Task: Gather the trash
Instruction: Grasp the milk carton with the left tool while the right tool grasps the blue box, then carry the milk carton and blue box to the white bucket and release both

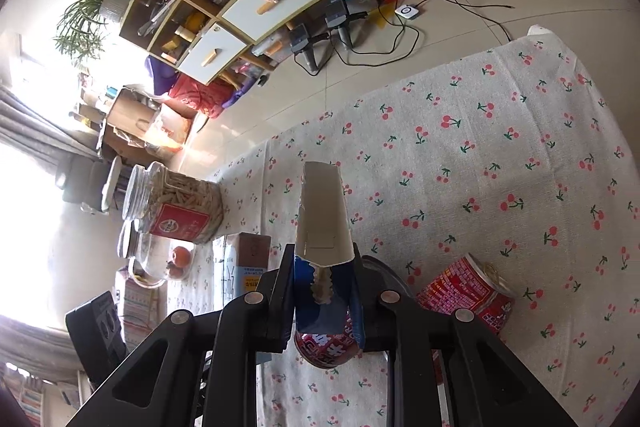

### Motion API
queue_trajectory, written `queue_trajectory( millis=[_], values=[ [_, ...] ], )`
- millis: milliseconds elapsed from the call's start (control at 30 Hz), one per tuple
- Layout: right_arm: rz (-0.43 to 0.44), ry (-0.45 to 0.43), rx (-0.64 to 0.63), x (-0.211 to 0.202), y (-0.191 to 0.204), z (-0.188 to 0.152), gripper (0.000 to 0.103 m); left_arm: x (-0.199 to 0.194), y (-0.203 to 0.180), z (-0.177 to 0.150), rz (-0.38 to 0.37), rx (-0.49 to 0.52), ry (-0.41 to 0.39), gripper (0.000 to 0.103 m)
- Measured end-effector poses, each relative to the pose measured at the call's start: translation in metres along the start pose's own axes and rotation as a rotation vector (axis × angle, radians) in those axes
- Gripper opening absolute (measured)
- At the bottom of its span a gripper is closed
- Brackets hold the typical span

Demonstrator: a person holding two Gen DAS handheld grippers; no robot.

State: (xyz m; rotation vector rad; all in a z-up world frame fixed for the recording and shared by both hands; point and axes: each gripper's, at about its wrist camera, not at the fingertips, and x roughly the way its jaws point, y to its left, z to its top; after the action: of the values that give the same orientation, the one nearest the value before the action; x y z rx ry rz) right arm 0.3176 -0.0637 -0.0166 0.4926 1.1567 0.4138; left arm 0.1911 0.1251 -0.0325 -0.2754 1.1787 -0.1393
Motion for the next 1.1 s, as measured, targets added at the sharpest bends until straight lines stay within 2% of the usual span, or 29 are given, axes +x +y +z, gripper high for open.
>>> queue_trajectory(
  millis=[267,467,667,1100],
  values=[
    [-0.026,-0.056,-0.024,-0.044,-0.014,-0.005,0.023,-0.014,-0.014,0.001,-0.059,0.010,-0.038,0.055],
    [-0.048,-0.103,-0.002,-0.080,-0.038,-0.009,0.023,-0.013,-0.028,-0.001,-0.046,0.028,-0.048,0.055],
    [-0.051,-0.128,0.040,-0.108,-0.062,-0.016,0.023,-0.012,-0.044,-0.003,-0.074,0.050,-0.055,0.055],
    [-0.079,-0.224,0.128,-0.192,-0.123,-0.040,0.023,-0.009,-0.112,-0.029,-0.203,0.181,-0.063,0.055]
  ],
)
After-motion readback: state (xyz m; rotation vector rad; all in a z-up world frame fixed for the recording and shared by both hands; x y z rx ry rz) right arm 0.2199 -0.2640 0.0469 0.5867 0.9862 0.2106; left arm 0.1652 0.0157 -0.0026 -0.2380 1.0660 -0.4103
